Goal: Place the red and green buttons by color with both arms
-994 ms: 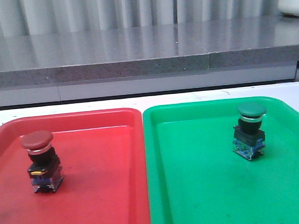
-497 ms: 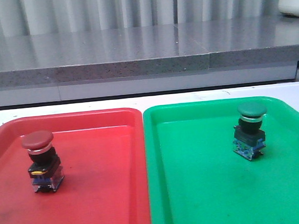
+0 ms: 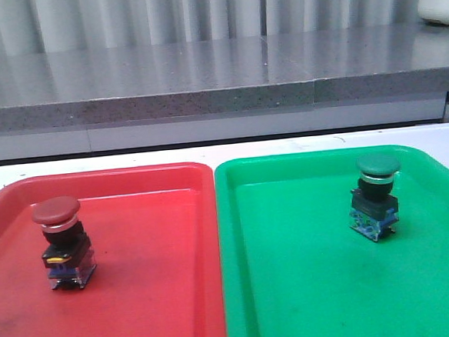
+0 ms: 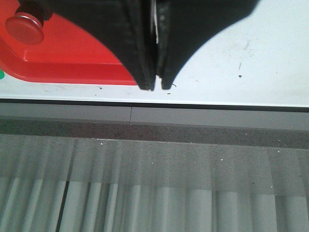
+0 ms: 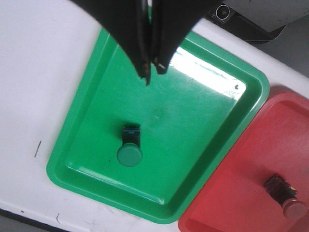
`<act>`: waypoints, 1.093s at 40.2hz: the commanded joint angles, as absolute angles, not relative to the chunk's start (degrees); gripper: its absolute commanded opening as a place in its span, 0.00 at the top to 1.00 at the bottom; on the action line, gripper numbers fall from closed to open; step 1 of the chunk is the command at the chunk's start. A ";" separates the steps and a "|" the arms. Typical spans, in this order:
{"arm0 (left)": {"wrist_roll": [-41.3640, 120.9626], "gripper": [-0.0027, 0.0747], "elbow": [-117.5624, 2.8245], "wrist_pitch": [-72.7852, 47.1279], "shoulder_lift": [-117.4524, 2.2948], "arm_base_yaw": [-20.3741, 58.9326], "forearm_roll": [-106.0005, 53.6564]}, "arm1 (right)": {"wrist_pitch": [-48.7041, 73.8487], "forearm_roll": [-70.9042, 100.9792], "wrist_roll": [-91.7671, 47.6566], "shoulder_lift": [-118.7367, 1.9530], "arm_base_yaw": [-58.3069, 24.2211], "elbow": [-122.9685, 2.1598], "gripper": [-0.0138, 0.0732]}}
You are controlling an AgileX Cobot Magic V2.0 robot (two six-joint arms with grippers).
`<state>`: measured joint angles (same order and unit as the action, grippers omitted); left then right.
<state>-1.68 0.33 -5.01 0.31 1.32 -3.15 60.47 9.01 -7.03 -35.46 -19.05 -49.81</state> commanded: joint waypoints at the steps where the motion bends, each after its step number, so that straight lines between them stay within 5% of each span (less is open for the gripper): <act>1: -1.96 0.99 1.70 0.00 1.25 1.18 -3.73 | 57.30 9.48 -7.05 -35.49 -19.16 -51.06 0.92; 13: -1.96 0.99 1.70 0.00 1.25 1.18 -3.73 | 54.81 5.98 -7.43 -33.83 -19.17 -48.83 0.92; 32: -1.96 0.99 1.70 0.00 1.25 1.18 -3.73 | 16.60 4.44 -7.43 -8.91 -7.53 -14.72 0.92; 44: -1.96 0.99 1.70 0.00 1.25 1.18 -3.73 | 5.37 4.49 -7.43 0.30 -3.99 -0.78 0.92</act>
